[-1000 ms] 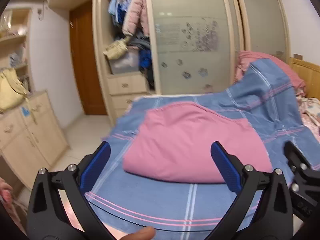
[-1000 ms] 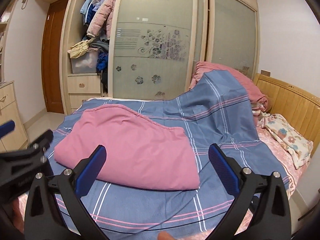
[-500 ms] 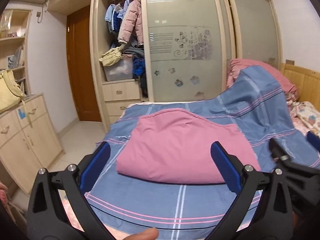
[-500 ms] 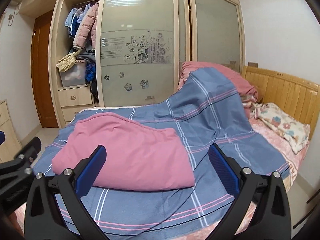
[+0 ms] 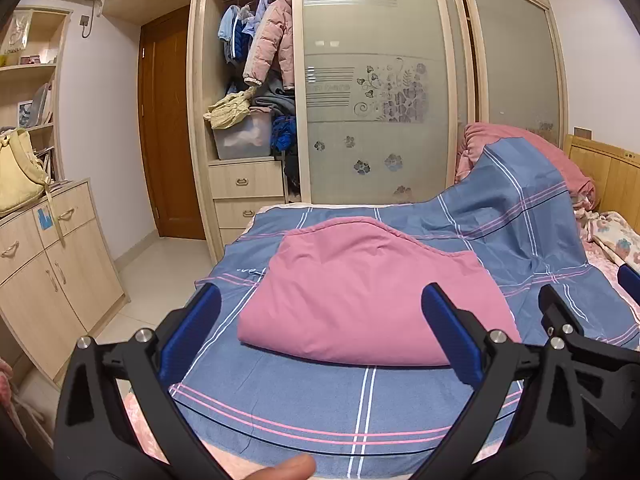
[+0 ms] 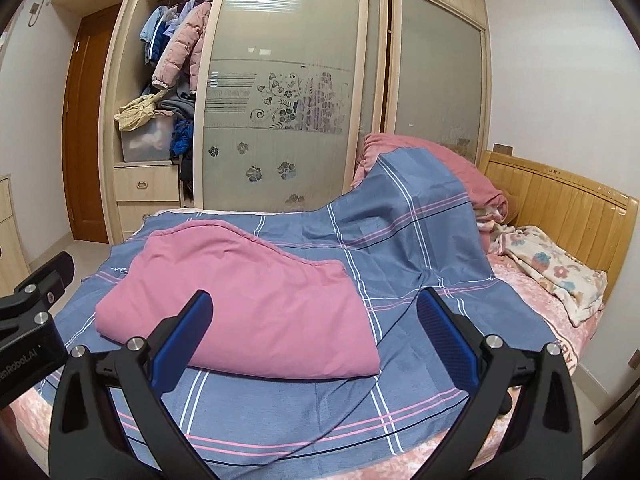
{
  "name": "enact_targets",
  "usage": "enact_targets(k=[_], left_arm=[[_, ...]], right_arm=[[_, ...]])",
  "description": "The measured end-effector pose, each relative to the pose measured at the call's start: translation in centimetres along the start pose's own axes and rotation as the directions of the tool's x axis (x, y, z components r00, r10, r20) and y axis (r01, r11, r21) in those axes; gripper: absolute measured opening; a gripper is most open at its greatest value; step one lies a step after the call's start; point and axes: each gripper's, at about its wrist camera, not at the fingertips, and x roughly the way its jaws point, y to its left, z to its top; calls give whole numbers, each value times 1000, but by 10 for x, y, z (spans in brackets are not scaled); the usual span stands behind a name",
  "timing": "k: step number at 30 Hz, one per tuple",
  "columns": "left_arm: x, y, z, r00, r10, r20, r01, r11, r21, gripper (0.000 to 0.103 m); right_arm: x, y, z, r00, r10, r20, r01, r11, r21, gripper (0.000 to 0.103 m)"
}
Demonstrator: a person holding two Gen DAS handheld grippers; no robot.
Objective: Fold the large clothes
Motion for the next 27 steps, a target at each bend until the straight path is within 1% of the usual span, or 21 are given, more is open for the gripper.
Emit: enact_targets(k=[12, 18, 27], left_arm=[[0, -4, -2, 1000, -12, -2, 12, 1000, 12, 101], [3, -3, -2, 999, -32, -15, 32, 999, 2, 101], [8, -5, -2, 999, -22, -27, 22, 1000, 3, 101]], right_arm=[[-1, -6, -1, 1000, -15, -2, 15, 1000, 10, 102], [-2, -6, -2, 1000, -25, -1, 25, 1000, 9, 102], [-2, -7, -2, 1000, -24, 0, 24, 1000, 4, 102]])
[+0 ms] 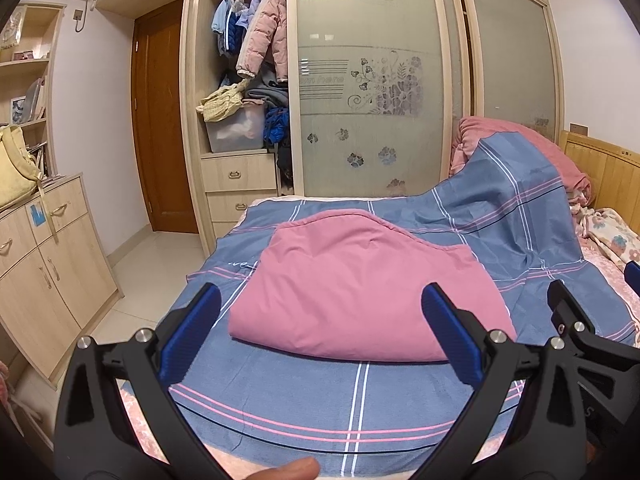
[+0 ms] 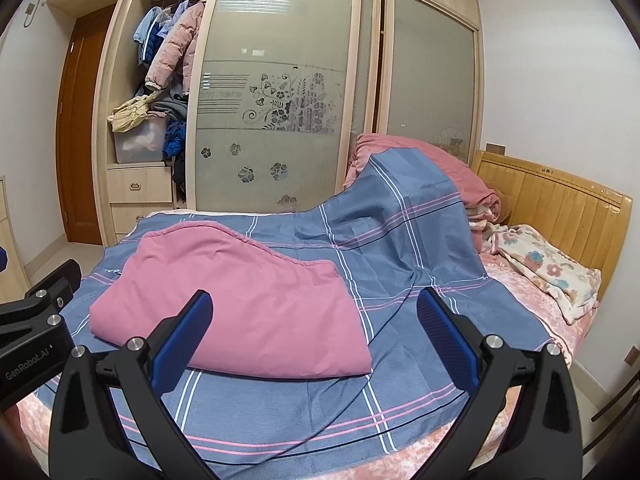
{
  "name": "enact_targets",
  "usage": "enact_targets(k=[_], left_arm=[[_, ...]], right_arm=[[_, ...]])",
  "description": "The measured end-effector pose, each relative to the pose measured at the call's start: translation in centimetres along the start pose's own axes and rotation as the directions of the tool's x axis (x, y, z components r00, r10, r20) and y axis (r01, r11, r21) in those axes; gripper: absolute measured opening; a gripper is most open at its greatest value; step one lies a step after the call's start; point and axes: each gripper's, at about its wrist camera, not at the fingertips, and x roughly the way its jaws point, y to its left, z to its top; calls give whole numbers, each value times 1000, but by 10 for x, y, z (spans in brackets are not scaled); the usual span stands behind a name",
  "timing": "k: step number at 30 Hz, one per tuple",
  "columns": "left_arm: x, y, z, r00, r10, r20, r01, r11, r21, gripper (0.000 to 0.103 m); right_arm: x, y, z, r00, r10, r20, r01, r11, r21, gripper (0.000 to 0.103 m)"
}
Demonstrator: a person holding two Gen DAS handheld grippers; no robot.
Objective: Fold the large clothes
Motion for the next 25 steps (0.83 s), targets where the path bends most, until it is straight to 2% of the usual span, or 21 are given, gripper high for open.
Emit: enact_targets(k=[11, 19, 25], left_arm=[[3, 1, -1, 1000, -24, 6, 24, 1000, -13, 101], [1, -5, -3, 999, 21, 29, -22, 1000, 19, 101], [0, -5, -3, 1000, 12, 19, -13, 1000, 14, 101]], right_arm=[[4, 1, 0, 1000, -3, -7, 3, 1000, 1, 102], [3, 3, -1, 1000, -2, -9, 2, 1000, 1, 102], [2, 1, -1, 1000, -2, -7, 2, 1000, 5, 102]])
